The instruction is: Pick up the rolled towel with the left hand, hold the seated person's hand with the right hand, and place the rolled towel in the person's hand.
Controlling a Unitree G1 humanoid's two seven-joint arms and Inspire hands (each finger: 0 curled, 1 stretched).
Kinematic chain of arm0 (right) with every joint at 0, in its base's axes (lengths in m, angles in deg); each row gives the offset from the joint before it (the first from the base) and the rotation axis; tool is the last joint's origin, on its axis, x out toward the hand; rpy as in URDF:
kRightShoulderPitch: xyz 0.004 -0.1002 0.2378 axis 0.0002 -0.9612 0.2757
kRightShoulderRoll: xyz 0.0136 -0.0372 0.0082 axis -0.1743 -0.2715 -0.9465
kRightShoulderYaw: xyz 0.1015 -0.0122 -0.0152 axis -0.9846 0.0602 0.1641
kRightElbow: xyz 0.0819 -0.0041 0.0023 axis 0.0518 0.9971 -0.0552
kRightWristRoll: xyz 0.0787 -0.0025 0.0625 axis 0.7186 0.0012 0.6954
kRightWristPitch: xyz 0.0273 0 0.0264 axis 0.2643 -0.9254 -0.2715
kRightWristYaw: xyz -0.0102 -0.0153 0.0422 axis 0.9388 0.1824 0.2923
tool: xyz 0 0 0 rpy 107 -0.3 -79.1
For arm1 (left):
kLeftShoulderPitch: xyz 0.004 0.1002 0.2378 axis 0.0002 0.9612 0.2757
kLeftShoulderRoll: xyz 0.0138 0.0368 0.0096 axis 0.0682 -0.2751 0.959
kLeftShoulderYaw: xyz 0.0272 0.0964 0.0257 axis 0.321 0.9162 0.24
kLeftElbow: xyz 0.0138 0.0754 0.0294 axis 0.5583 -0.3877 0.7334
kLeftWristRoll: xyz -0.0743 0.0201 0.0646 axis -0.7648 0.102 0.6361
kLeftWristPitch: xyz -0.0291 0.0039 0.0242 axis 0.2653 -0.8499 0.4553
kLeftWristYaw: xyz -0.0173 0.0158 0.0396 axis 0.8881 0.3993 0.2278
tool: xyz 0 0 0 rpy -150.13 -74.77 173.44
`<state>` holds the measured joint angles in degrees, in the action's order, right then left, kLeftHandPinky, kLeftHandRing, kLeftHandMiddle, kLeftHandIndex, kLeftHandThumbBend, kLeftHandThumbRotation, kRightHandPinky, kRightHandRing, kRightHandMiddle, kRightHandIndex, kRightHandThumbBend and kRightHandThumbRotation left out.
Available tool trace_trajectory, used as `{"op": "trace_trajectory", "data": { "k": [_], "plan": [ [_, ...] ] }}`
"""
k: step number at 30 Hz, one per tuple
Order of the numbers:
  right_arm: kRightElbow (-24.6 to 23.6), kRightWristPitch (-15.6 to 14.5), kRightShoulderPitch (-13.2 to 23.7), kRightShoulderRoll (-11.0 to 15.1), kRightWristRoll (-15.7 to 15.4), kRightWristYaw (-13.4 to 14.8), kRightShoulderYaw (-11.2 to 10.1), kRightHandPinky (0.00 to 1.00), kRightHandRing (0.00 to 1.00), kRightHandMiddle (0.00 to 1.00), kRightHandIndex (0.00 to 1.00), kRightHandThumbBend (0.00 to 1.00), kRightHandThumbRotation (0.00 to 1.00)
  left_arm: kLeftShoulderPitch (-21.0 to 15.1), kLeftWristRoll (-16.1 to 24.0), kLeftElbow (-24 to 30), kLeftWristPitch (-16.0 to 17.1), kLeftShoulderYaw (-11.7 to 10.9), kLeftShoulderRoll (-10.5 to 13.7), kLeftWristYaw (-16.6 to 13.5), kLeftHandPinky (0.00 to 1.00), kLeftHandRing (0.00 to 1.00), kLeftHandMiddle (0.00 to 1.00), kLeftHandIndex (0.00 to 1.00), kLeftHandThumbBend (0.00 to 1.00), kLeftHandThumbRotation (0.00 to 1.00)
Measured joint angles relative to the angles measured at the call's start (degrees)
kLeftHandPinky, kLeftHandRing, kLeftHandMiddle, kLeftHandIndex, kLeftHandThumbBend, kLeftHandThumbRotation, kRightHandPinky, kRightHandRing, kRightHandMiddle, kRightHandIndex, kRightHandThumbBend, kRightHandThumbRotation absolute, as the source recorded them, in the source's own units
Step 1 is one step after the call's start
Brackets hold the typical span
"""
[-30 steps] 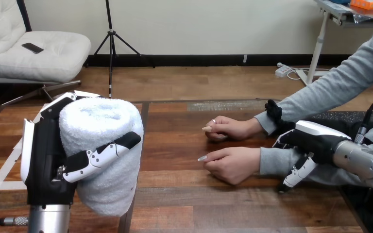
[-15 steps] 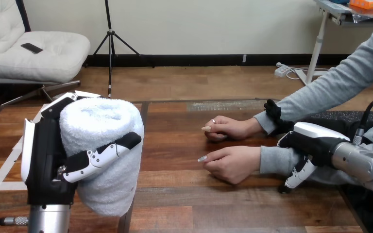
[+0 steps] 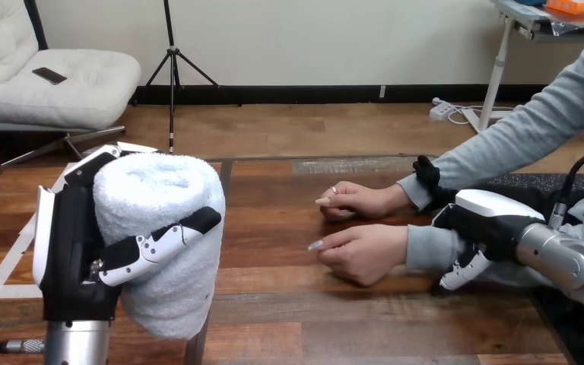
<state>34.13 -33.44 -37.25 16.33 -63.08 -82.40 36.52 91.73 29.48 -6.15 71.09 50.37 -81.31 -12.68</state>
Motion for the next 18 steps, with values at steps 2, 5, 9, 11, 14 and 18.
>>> {"op": "trace_trajectory", "data": {
  "k": [2,5,9,11,14,18],
  "plan": [
    [0.0,0.2,0.0,0.0,-0.3,0.4,0.4,0.42,0.45,0.51,0.52,0.64,0.27,0.0,0.0,0.0,0.0,0.0,0.0,0.0,0.26,0.32,0.39,0.43,0.67,0.00],
    [0.0,0.3,0.0,0.0,-0.6,0.8,0.8,0.42,0.46,0.52,0.53,0.63,0.29,0.0,0.0,0.0,0.0,0.0,0.0,0.0,0.26,0.32,0.39,0.43,0.67,0.00],
    [0.0,0.3,0.0,0.0,-0.8,0.8,1.3,0.43,0.47,0.52,0.53,0.62,0.31,0.0,0.0,0.0,0.0,0.0,0.0,0.0,0.26,0.31,0.39,0.43,0.67,0.00],
    [0.0,0.3,0.0,0.0,-0.8,0.8,1.4,0.43,0.47,0.52,0.53,0.61,0.31,0.0,0.0,0.0,0.0,0.0,0.0,0.0,0.26,0.31,0.39,0.43,0.67,0.00],
    [0.0,0.4,0.0,0.0,-0.8,0.8,1.4,0.43,0.47,0.52,0.53,0.60,0.32,0.0,0.0,0.0,0.0,0.0,0.0,0.0,0.26,0.31,0.38,0.43,0.67,0.00],
    [0.0,0.6,0.0,0.0,-0.8,0.9,1.5,0.43,0.46,0.51,0.53,0.58,0.34,0.0,0.0,0.0,0.0,0.0,0.0,0.0,0.26,0.31,0.38,0.43,0.67,0.00]
  ]
}}
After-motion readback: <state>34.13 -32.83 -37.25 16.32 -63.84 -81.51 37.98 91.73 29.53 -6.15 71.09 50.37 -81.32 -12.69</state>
